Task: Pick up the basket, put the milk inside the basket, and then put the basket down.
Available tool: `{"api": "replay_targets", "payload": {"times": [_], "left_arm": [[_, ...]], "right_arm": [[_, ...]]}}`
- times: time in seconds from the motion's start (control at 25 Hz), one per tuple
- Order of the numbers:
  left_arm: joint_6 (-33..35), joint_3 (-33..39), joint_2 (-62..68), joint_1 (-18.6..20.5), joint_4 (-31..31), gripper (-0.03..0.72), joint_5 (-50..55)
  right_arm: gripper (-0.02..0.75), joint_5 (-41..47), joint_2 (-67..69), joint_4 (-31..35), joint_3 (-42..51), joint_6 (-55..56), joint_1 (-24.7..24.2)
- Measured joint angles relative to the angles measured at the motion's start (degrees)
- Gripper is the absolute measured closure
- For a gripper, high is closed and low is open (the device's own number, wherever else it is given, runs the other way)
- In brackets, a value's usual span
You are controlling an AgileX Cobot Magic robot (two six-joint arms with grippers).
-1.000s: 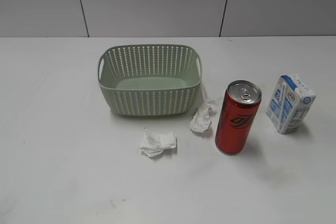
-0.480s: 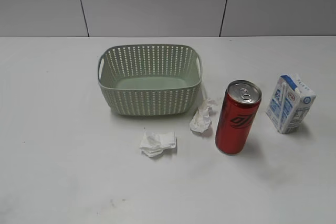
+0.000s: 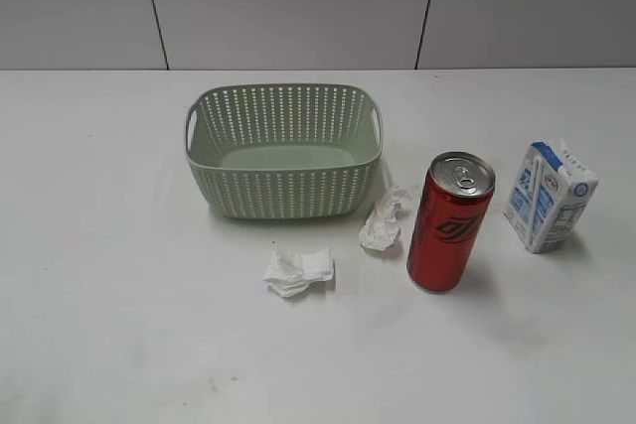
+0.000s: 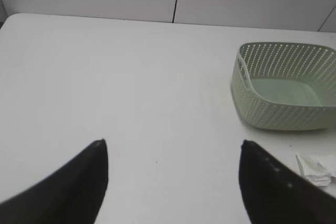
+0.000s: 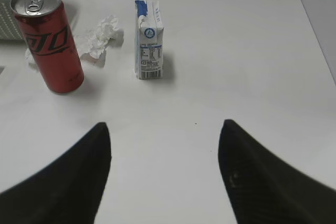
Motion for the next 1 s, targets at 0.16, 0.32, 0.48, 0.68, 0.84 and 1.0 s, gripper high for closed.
{"api": "replay_targets", "payload": {"times": [0.16,0.32,0.48,0.68,0.84,1.0], "left_arm": [[1.7,-2.4,8.4,0.0,-1.4,0.099,-1.2],[3.2,-7.1,17.9,0.0,-2.4,0.099,-1.2],[3.4,-13.3,28.1,0.0,-4.1,0.115,-0.9],[4.7,-22.6,42.1,0.0,-6.9,0.155,1.9],[5.2,-30.8,53.0,-0.1,-9.5,0.161,5.5],[5.5,-38.4,62.7,-3.0,-9.5,0.162,8.7]], "right_arm": [[0.158,0.0,0.0,0.0,0.0,0.0,0.0],[0.153,0.0,0.0,0.0,0.0,0.0,0.0],[0.153,0.0,0.0,0.0,0.0,0.0,0.0],[0.153,0.0,0.0,0.0,0.0,0.0,0.0],[0.153,0.0,0.0,0.0,0.0,0.0,0.0],[0.153,0.0,0.0,0.0,0.0,0.1,0.0]]}}
